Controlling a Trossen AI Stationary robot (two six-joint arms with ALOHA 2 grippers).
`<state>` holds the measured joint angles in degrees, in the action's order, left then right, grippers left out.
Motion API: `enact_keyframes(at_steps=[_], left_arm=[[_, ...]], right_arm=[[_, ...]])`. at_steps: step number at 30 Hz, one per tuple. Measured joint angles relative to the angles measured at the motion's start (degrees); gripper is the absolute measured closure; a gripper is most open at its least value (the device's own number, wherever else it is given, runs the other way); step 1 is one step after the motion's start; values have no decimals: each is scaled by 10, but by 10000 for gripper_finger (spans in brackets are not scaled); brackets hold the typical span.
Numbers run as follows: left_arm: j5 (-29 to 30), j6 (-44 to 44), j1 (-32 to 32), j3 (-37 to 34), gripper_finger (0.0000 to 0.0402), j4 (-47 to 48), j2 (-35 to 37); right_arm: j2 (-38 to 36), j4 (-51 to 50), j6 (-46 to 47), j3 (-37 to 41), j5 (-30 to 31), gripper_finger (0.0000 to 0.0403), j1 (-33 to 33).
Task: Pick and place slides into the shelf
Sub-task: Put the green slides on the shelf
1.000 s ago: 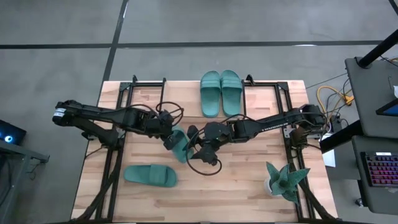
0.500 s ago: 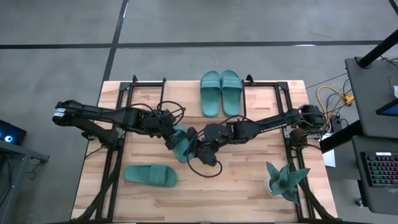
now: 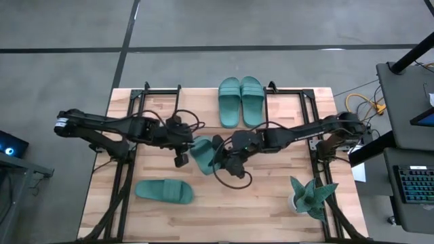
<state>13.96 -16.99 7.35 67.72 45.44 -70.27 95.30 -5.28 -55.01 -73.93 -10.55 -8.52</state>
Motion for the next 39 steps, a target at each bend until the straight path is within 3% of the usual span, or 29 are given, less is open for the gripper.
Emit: enact_keyframes(at_steps=[9, 19, 24, 31, 39], left_arm=[[1, 76, 0, -3, 283, -27, 58], [61, 243, 40, -20, 272, -109, 123], [61, 354, 67, -57, 272, -220, 145], [77, 474, 72, -164, 272, -379, 168], [86, 589, 72, -297, 271, -608, 208]], right_arm=[[-65, 63, 27, 77, -31, 340, 1], [-193, 364, 77, 269, -49, 340, 4], [-247, 447, 133, 329, -50, 340, 7], [-313, 511, 200, 365, -44, 340, 7], [-367, 522, 222, 378, -44, 340, 6]])
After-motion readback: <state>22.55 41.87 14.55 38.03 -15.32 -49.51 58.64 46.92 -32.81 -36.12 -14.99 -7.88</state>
